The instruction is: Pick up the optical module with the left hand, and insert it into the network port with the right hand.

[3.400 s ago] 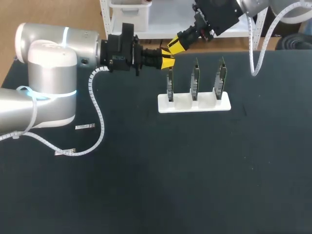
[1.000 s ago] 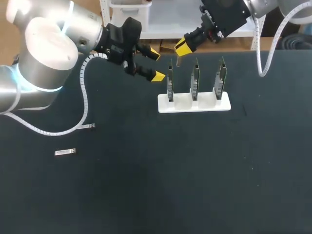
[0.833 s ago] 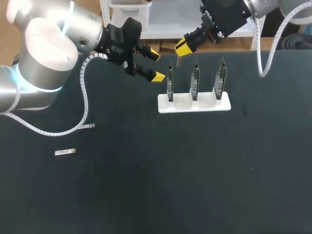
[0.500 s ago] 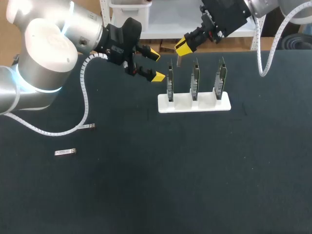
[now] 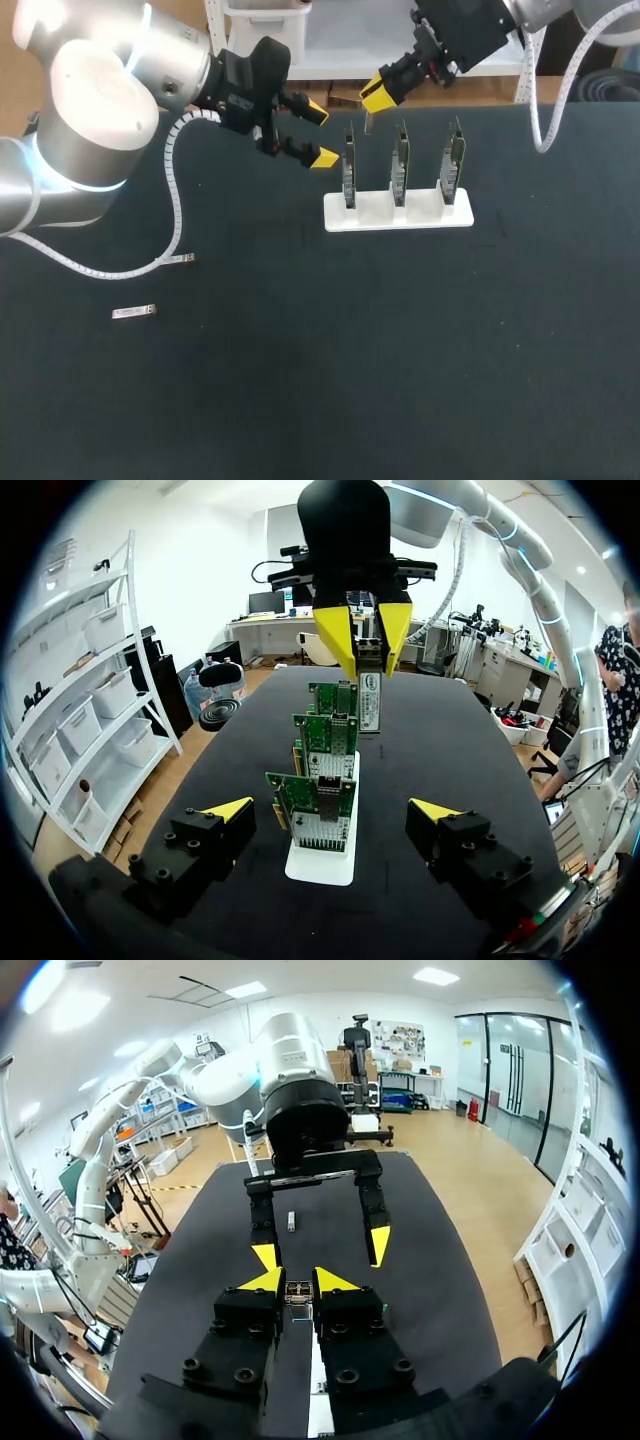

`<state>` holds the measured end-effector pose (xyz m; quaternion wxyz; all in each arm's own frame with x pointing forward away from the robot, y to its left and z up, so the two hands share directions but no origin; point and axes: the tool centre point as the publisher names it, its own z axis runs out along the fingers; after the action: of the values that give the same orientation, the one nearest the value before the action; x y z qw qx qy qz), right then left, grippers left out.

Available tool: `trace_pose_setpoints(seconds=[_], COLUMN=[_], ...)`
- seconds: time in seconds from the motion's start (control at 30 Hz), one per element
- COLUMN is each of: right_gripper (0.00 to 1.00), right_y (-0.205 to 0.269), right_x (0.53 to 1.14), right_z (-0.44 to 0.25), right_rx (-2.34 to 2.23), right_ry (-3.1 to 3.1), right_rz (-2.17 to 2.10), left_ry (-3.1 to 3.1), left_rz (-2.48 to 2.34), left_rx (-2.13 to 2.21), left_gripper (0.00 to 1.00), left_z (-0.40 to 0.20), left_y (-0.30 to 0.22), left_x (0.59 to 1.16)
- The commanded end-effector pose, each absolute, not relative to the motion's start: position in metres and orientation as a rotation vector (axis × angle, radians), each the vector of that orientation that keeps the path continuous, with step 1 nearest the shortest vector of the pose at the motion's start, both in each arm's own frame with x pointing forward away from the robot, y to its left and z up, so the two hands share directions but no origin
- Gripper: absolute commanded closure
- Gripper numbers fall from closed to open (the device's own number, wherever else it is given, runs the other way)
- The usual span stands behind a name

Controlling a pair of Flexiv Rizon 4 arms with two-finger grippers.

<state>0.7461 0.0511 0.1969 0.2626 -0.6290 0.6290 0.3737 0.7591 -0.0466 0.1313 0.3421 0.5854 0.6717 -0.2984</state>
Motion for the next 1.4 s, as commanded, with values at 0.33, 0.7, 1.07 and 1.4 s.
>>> trace_pose_setpoints(seconds=[0.33,0.7,1.07,1.4], right_gripper=[1.00,1.00,1.00,1.00], right_y=[0.049,0.049,0.055,0.065], right_x=[0.753,0.752,0.755,0.755], right_z=[0.201,0.201,0.195,0.187], right_rx=[-1.737,-1.734,-1.693,-1.706], right_ry=[1.705,1.719,1.793,1.793], right_rz=[0.969,0.961,0.862,0.872], left_ry=[1.751,1.751,1.751,1.751], left_rz=[-0.774,-0.774,-0.774,-0.774], left_rx=[1.524,1.524,1.524,1.524], left_gripper=[0.00,0.00,0.00,0.00], left_z=[0.131,0.131,0.131,0.131], left_y=[-0.048,-0.048,-0.048,-0.048], left_x=[0.760,0.760,0.760,0.760])
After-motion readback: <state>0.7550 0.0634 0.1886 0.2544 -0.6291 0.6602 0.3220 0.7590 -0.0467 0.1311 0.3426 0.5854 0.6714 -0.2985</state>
